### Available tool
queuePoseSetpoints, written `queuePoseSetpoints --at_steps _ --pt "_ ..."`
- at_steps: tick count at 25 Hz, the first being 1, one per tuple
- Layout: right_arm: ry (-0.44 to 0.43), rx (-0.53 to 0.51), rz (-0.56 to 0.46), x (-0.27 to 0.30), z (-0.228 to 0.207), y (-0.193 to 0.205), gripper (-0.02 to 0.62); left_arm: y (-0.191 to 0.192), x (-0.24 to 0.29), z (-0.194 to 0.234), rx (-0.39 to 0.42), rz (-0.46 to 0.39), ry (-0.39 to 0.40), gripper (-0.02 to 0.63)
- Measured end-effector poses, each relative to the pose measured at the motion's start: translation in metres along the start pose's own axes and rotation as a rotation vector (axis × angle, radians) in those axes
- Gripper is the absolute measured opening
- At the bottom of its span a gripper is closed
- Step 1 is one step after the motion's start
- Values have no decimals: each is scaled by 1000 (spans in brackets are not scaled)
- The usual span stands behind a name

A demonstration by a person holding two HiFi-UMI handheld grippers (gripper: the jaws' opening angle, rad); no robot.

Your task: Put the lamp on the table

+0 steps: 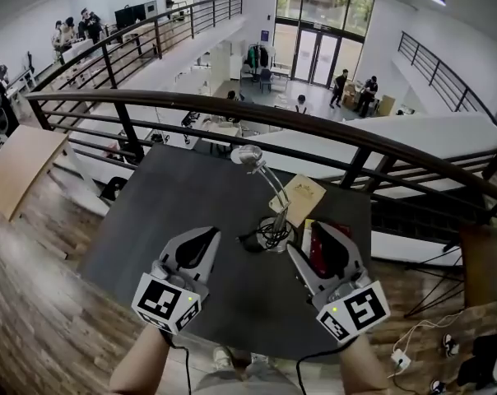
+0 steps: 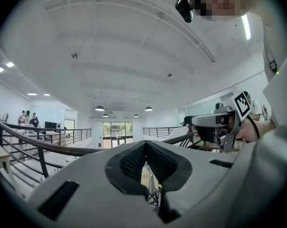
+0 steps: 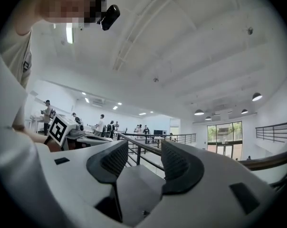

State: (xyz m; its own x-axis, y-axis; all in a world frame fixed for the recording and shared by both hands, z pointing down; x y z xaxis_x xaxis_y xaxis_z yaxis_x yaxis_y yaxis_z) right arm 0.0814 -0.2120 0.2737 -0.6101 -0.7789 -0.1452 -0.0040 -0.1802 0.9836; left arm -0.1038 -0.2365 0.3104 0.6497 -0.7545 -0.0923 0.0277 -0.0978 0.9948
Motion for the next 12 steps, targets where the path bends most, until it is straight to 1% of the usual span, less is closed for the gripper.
queuePoseSetpoints --at_steps 1,3,4,5,9,12 --pt "-14 6 -16 -1 6 -8 205 -10 -7 -4 -23 -8 0 5" --pt "-30 0 -41 -5 16 -21 143 -30 -22 -13 -61 -38 4 5" --pt "-36 -5 -51 -8 21 -26 114 -39 -29 -17 -67 -54 7 5" --pt "-46 -8 -58 -10 25 -30 100 -47 -35 -21 -67 -69 9 5" --pt "-86 14 -76 -17 39 -41 73 -66 -55 -31 -47 -99 9 5" --pt "-98 51 -77 -22 48 -40 58 -67 -67 -35 -36 -95 2 5"
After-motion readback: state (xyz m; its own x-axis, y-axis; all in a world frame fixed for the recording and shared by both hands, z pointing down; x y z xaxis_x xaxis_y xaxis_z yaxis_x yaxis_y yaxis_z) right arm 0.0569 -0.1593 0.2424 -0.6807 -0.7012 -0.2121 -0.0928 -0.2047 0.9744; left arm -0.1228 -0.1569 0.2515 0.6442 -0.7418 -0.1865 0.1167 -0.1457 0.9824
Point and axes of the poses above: the fingertips, and each gripper's own axes: x forward along the fingers, z to its left, y out of its underside, the point moved 4 cm from there along -x, backward along the fingers, and after that the axes turned 5 degrees about -z, right-handed, at the moved point
